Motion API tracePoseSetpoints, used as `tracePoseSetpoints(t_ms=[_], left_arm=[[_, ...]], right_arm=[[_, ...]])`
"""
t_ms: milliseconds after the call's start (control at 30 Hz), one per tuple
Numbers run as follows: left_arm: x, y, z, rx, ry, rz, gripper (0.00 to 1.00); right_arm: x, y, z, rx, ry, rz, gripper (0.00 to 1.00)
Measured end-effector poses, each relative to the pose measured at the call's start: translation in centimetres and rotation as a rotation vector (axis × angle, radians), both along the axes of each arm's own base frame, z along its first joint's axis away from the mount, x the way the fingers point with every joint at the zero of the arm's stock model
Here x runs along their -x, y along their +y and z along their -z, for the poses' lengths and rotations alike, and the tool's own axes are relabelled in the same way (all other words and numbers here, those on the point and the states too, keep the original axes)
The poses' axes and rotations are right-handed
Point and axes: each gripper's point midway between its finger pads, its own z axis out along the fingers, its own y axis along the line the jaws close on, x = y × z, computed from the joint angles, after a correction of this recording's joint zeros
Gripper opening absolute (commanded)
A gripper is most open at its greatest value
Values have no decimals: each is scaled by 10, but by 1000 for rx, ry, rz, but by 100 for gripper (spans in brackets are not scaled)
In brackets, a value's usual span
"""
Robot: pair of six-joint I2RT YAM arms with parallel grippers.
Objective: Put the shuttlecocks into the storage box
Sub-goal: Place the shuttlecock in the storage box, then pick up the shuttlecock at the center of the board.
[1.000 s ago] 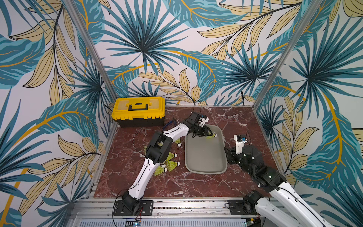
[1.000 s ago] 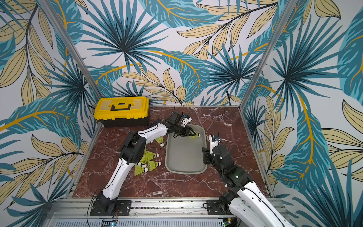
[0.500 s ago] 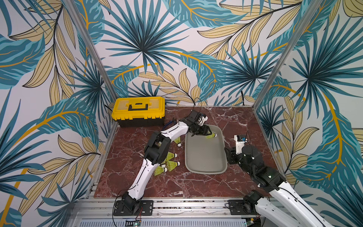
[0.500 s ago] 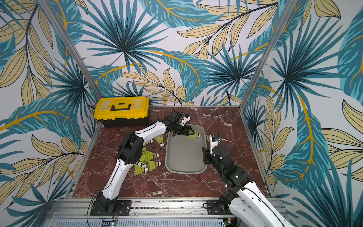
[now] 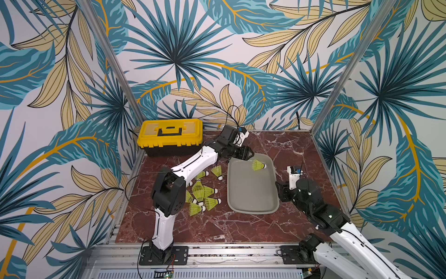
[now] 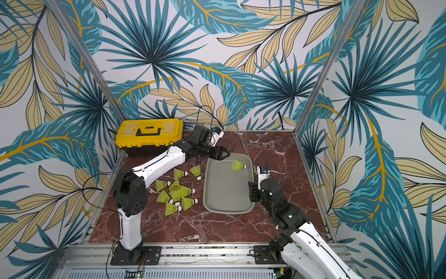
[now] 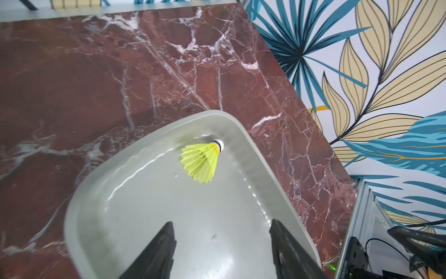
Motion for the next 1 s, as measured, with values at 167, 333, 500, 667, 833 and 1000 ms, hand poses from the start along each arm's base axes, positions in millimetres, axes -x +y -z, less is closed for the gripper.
tracePoseSetpoints(t_ms=[167,333,500,667,833,1000], left_arm=[[3,47,9,-57,29,-71,65],[13,91,25,-106,71,-135,66],[18,122,39,-143,98,-171,67],[12,143,43,-167,85,-177,69],[7,154,47,-179,69,-152,69],[8,153,77,-215,132,-87,69]], right_arm=[[-1,1,3,8,8,-2,51],[-2,1,2,7,7,-2,51],[-2,1,2,6,6,-2,51],[-3,2,4,9,12,-2,51],[-3,2,5,10,15,-2,51],[-3,2,5,11,16,-2,51]])
